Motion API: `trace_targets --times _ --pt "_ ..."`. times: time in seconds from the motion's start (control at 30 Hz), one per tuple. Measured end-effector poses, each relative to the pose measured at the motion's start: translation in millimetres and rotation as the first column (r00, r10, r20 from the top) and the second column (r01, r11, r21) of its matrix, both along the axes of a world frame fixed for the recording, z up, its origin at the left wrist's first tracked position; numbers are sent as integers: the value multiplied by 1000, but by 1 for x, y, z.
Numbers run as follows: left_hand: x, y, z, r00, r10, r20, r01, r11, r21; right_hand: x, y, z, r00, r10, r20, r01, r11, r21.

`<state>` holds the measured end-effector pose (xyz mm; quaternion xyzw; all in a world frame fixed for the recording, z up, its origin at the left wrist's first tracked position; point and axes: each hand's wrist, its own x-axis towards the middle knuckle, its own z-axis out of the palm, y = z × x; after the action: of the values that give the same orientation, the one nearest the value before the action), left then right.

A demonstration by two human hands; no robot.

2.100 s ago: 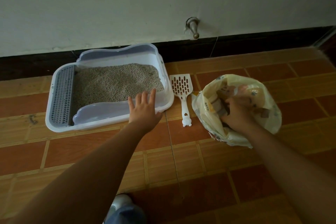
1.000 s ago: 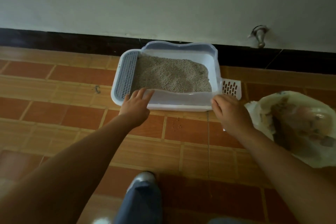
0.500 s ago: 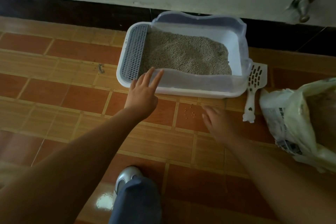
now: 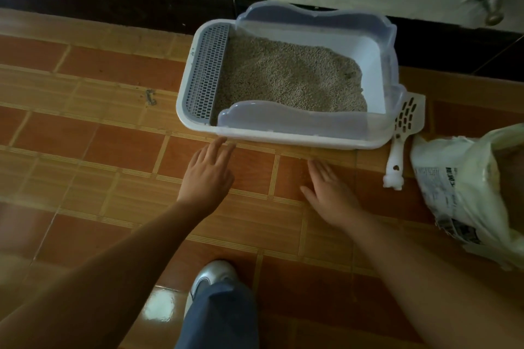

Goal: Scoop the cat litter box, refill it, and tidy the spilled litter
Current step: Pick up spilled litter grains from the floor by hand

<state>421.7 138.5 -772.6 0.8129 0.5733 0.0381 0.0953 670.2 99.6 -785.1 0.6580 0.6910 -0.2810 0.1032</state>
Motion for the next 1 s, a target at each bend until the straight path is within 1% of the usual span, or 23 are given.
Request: trace_targets --times 0.1,0.2,0.3,0.43,0.6,0.77,0.83,0.93,1.0 --pt "-7 -5 -21 993 7 -120 -39 963 -266 0 2 -7 1000 16 26 -15 999 -28" --pt "-13 -7 -33 976 -15 -215 -75 913 -402 2 2 -16 996 28 86 -27 1000 -15" --pt "-11 -7 -38 969 -25 -246 -83 904 -420 -2 -1 -25 993 40 113 -41 999 0" --pt "-8 -5 -37 960 -40 -278 -80 910 -407 -16 0 -32 998 39 53 -40 999 25" --pt "-10 -3 -37 961 -51 -271 -72 901 -427 -35 3 -37 1000 21 0 -21 999 47" --pt "-12 0 -37 954 -84 -289 -61 886 -459 -41 2 -39 997 70 -44 -65 993 94" --pt "-12 1 -37 952 -92 -291 -61 877 -477 -37 0 -38 998 46 -39 -41 992 118" --pt "-13 2 -38 953 -105 -286 -55 864 -500 -24 -9 -39 999 -33 10 32 991 128" --pt "-15 3 -39 956 -107 -275 -51 858 -511 -17 -16 -41 998 -23 59 17 994 106"
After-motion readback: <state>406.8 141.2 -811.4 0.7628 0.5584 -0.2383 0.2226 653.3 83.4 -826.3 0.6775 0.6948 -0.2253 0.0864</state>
